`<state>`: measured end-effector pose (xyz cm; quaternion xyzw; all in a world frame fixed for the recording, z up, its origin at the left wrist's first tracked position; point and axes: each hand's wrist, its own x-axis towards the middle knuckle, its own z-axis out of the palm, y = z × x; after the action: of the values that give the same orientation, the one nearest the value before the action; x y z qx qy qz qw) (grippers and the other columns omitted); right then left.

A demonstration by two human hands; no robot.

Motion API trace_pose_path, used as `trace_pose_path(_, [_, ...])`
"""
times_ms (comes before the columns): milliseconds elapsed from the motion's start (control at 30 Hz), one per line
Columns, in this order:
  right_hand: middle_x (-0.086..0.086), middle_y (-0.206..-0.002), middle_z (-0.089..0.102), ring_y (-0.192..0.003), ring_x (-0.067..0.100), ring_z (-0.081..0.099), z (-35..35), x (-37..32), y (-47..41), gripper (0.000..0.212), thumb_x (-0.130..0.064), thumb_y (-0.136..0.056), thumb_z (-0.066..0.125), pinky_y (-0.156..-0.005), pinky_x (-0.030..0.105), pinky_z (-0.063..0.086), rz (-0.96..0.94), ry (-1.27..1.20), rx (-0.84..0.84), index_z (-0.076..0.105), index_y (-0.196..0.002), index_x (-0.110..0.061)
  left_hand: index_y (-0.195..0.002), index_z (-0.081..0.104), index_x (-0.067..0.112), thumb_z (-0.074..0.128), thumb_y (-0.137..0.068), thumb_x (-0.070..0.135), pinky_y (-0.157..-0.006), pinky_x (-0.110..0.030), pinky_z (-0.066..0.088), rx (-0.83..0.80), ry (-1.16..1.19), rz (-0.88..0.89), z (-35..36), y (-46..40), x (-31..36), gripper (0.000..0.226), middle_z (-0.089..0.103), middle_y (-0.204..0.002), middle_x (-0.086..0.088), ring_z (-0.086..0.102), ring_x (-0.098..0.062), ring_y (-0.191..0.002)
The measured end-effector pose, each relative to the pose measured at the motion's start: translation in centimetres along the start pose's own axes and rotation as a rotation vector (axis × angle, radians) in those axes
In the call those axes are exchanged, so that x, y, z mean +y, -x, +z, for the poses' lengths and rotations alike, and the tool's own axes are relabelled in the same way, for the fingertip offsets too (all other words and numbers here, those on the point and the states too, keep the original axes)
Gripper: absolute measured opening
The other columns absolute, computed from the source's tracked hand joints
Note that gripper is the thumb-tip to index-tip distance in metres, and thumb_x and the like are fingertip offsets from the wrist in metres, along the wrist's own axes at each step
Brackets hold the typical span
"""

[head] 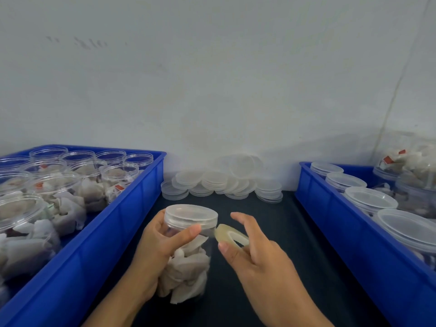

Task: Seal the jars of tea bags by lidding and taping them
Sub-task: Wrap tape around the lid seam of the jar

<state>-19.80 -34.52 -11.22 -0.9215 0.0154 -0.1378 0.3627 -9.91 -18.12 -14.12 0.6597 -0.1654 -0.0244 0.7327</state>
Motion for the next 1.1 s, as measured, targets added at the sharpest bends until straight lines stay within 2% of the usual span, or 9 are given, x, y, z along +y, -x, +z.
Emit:
trace_pose_path(133, [-0.009,-0.055,0.049,-0.054,0.004,0.047,-1.1,0.3,0.0,0.044,-0.057,-0.095,0.04,-0.063,0.022,0.039,0.022,0.062,0.03,0.023,-0.135,-0.052,-0.105,0.069,0.023,0.089,-0.023,0.065,-0.069,-0.021,0.055,-0.073,0.039,0.003,0.5,0.4,0.1,0.094,0.075,-0.102,0.0,0.071,-0.014,-0.093])
trace_pose_path(267, [-0.01,-0.057,0.045,-0.055,0.006,0.045,-1.7,0.5,-0.2,0.042,-0.057,-0.097,0.034,-0.061,0.024,0.041,0.011,0.192,0.075,0.02,-0.136,-0.052,-0.093,0.075,0.026,0.092,-0.025,0.06,-0.066,-0.02,0.056,-0.157,0.093,-0.02,1.0,0.5,0.2,0.078,0.075,-0.101,-0.007,0.072,-0.019,-0.09])
trace_pose_path(400, [-0.01,-0.059,0.047,-0.057,0.005,0.047,-1.7,0.5,-0.3,0.041,-0.057,-0.097,0.033,-0.066,0.025,0.045,0.006,0.216,0.064,0.022,-0.137,-0.053,-0.101,0.072,0.02,0.093,-0.024,0.058,-0.065,-0.023,0.057,-0.203,0.121,-0.06,1.1,0.6,0.2,0.089,0.074,-0.101,-0.01,0.073,-0.023,-0.089])
trace_pose_path(533, [-0.014,-0.082,0.063,-0.082,0.007,0.06,-1.6,0.4,-0.2,0.038,-0.057,-0.097,0.031,-0.083,0.031,0.051,0.007,0.213,0.05,0.025,-0.135,-0.055,-0.108,0.068,0.017,0.093,-0.023,0.057,-0.066,-0.023,0.057,-0.217,0.137,-0.086,1.1,0.7,0.3,0.098,0.074,-0.103,-0.01,0.072,-0.023,-0.09])
trace_pose_path(633, [-0.015,-0.069,0.053,-0.074,0.007,0.056,-1.5,0.6,-0.3,0.035,-0.056,-0.098,0.031,-0.078,0.029,0.051,-0.012,0.24,0.069,0.029,-0.133,-0.055,-0.116,0.061,0.015,0.095,-0.022,0.053,-0.065,-0.023,0.056,-0.198,0.172,-0.099,1.3,0.7,0.2,0.107,0.074,-0.103,-0.008,0.072,-0.021,-0.09])
trace_pose_path(733, [-0.014,-0.072,0.056,-0.074,0.01,0.059,-1.2,0.8,-0.2,0.037,-0.056,-0.098,0.03,-0.075,0.03,0.052,-0.032,0.282,0.114,0.031,-0.135,-0.053,-0.121,0.055,0.012,0.095,-0.026,0.053,-0.067,-0.024,0.056,-0.216,0.178,-0.106,1.4,0.7,0.0,0.111,0.073,-0.105,-0.008,0.072,-0.021,-0.093])
trace_pose_path(900, [-0.016,-0.06,0.042,-0.065,0.005,0.053,-0.7,1.3,-0.3,0.046,-0.057,-0.097,0.026,-0.067,0.026,0.052,-0.056,0.339,0.17,0.025,-0.142,-0.053,-0.119,0.055,0.014,0.087,-0.038,0.066,-0.074,-0.025,0.056,-0.229,0.112,-0.069,1.5,0.9,-0.3,0.101,0.072,-0.107,-0.004,0.07,-0.02,-0.098])
trace_pose_path(1000, [-0.014,-0.058,0.042,-0.054,0.005,0.045,-0.4,1.6,-0.4,0.047,-0.057,-0.097,0.024,-0.054,0.021,0.04,-0.052,0.364,0.212,0.022,-0.145,-0.053,-0.123,0.057,0.035,0.075,-0.053,0.074,-0.09,-0.025,0.051,-0.172,0.015,0.008,2.0,1.3,-0.2,0.083,0.062,-0.125,0.005,0.063,-0.007,-0.111])
trace_pose_path(1100, [-0.012,-0.06,0.04,-0.053,0.005,0.039,-0.1,1.3,-0.3,0.049,-0.056,-0.098,0.02,-0.052,0.02,0.033,-0.048,0.401,0.218,0.015,-0.146,-0.053,-0.138,0.034,0.048,0.071,-0.065,0.072,-0.084,-0.009,0.046,-0.092,-0.015,0.085,2.4,1.6,0.0,0.085,0.054,-0.127,0.023,0.055,0.014,-0.11])
